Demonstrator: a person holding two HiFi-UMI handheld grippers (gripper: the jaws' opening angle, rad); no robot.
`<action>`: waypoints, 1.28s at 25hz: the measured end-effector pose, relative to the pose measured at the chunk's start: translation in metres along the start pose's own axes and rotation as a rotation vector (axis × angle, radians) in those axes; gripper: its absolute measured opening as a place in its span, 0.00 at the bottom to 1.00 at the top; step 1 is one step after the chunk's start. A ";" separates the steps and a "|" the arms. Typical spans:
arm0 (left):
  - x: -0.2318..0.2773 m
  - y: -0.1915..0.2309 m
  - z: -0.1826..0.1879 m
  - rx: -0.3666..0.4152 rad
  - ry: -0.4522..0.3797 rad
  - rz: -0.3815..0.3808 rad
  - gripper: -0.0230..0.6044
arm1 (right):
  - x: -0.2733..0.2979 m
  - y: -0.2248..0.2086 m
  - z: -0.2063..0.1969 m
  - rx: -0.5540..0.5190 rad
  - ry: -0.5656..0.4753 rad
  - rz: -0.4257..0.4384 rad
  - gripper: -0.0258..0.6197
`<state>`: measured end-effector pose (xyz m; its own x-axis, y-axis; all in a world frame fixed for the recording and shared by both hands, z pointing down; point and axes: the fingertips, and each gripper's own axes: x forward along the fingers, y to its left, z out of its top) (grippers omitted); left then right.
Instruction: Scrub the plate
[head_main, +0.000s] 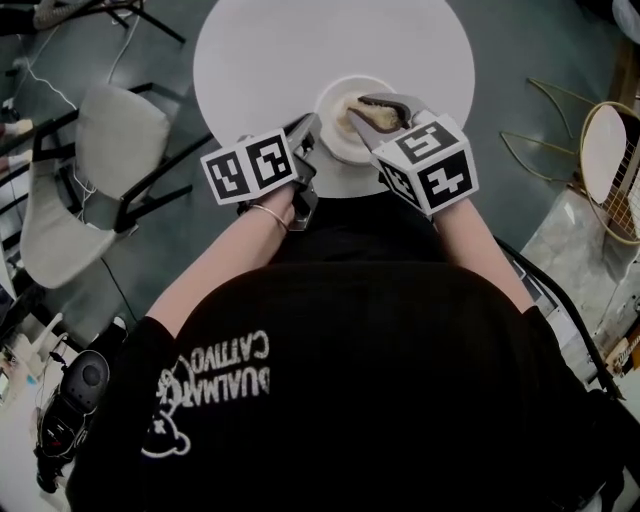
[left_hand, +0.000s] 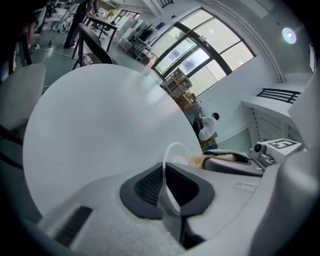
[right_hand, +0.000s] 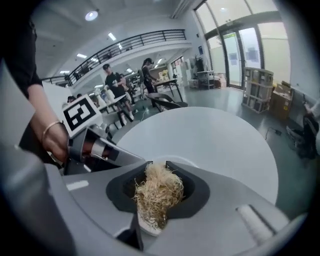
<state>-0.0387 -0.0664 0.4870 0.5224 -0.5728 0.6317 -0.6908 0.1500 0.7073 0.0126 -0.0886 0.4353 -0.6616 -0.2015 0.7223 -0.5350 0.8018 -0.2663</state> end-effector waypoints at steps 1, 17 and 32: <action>0.000 0.000 -0.001 -0.002 -0.001 -0.003 0.06 | 0.007 0.007 -0.003 -0.035 0.029 -0.001 0.18; -0.006 0.006 -0.013 0.087 0.042 0.033 0.05 | 0.038 0.039 -0.034 -0.217 0.170 0.056 0.16; -0.011 0.006 -0.022 0.100 0.022 0.084 0.06 | 0.014 0.001 -0.054 -0.229 0.228 -0.070 0.17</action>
<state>-0.0381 -0.0414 0.4911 0.4703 -0.5437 0.6951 -0.7785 0.1153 0.6169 0.0315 -0.0601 0.4797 -0.4791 -0.1504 0.8648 -0.4261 0.9012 -0.0793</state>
